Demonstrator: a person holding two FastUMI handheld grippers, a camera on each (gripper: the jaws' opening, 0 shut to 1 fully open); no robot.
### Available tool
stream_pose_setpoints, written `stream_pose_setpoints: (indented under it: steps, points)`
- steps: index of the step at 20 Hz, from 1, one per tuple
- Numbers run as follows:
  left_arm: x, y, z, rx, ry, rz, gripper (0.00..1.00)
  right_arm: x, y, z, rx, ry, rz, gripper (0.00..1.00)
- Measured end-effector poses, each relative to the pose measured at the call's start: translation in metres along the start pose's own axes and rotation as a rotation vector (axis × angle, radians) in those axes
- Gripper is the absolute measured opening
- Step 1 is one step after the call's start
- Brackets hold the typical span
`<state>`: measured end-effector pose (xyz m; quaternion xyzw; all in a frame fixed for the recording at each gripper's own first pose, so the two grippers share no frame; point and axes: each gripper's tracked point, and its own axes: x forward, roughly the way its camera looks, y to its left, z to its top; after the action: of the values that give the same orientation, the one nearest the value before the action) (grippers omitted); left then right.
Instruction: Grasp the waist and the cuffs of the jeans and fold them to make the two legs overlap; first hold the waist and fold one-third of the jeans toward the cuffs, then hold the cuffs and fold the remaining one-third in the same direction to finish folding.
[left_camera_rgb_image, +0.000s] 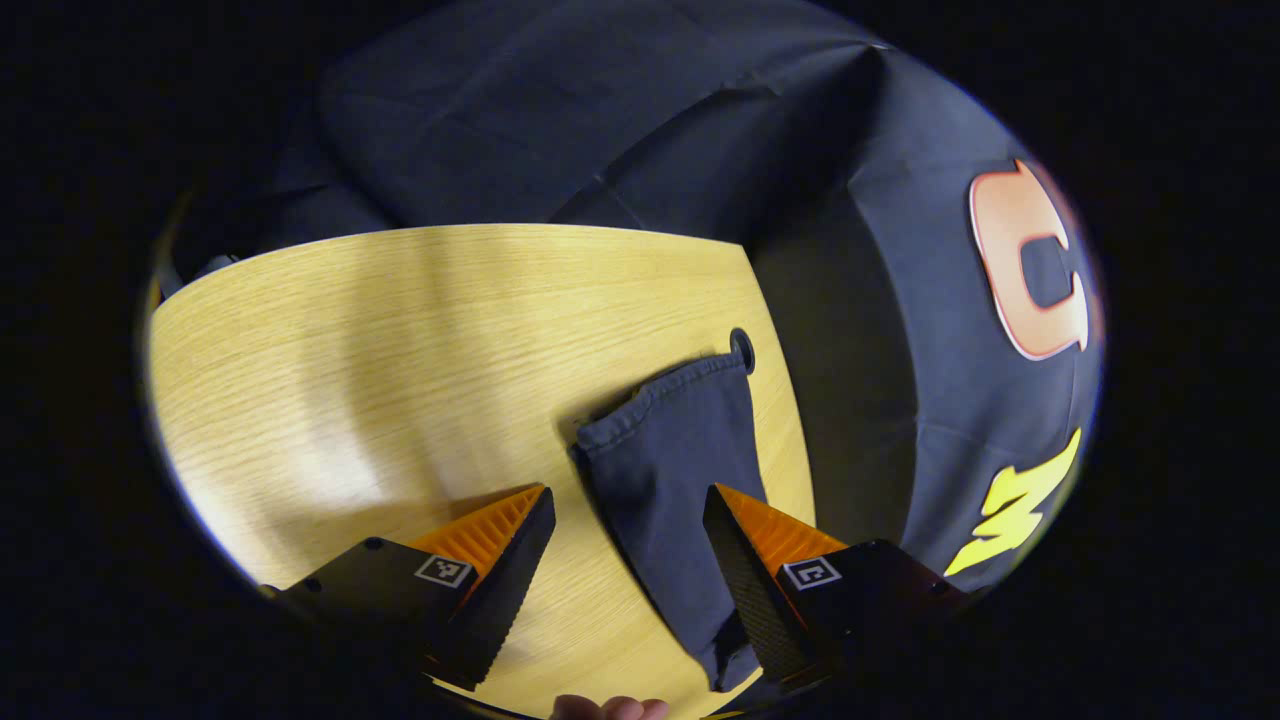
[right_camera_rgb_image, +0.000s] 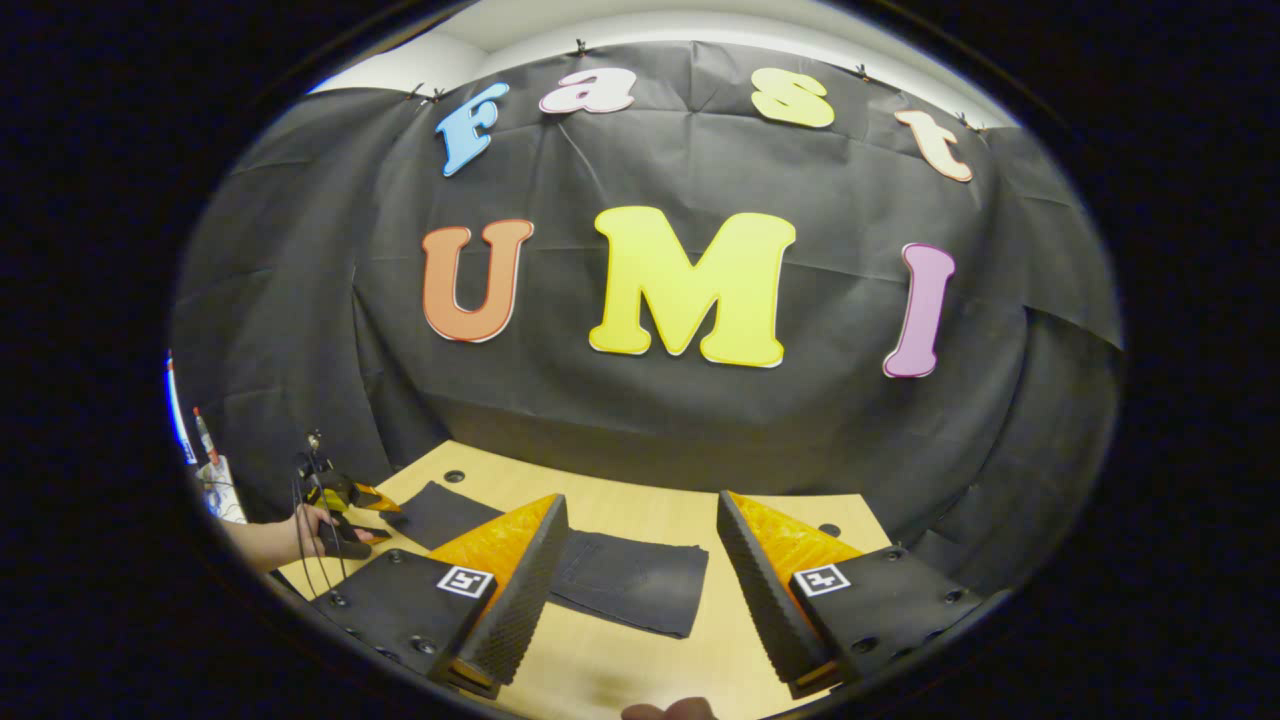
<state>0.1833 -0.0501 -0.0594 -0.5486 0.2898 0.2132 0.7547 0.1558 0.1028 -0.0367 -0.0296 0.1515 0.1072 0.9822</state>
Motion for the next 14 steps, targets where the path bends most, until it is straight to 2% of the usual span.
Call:
stream_pose_setpoints:
  steps: [2,3,4,5,8,10,11,12,13,14]
  points:
    - [0.005,-0.008,0.005,-0.046,-0.007,-0.028,0.96,0.001,-0.007,-0.001,0.007,0.013,-0.018,0.93]
    - [0.009,-0.012,0.005,-0.062,-0.006,-0.041,1.00,0.001,-0.011,-0.002,0.009,0.020,-0.028,0.91]
    - [0.014,-0.017,0.006,-0.074,-0.006,-0.058,0.96,0.003,-0.015,-0.004,0.013,0.025,-0.035,0.91]
    - [0.018,-0.020,0.008,-0.088,-0.010,-0.080,0.96,0.003,-0.020,-0.004,0.014,0.031,-0.043,0.93]
    - [0.031,-0.025,0.010,-0.125,-0.022,-0.131,0.93,0.003,-0.032,-0.014,0.022,0.060,-0.070,0.91]
    - [0.043,-0.031,0.009,-0.169,-0.021,-0.176,0.81,0.002,-0.038,-0.022,0.032,0.088,-0.082,0.93]
    - [0.045,-0.033,0.010,-0.197,-0.016,-0.191,0.82,0.001,-0.040,-0.024,0.033,0.099,-0.088,0.93]
    - [0.049,-0.034,0.011,-0.230,-0.013,-0.203,0.71,0.000,-0.042,-0.027,0.034,0.104,-0.090,0.93]
    - [0.052,-0.036,0.011,-0.239,-0.010,-0.204,0.75,-0.002,-0.043,-0.027,0.031,0.105,-0.092,0.95]
    - [0.055,-0.033,0.011,-0.224,-0.007,-0.188,0.64,-0.004,-0.044,-0.027,0.027,0.102,-0.093,0.95]
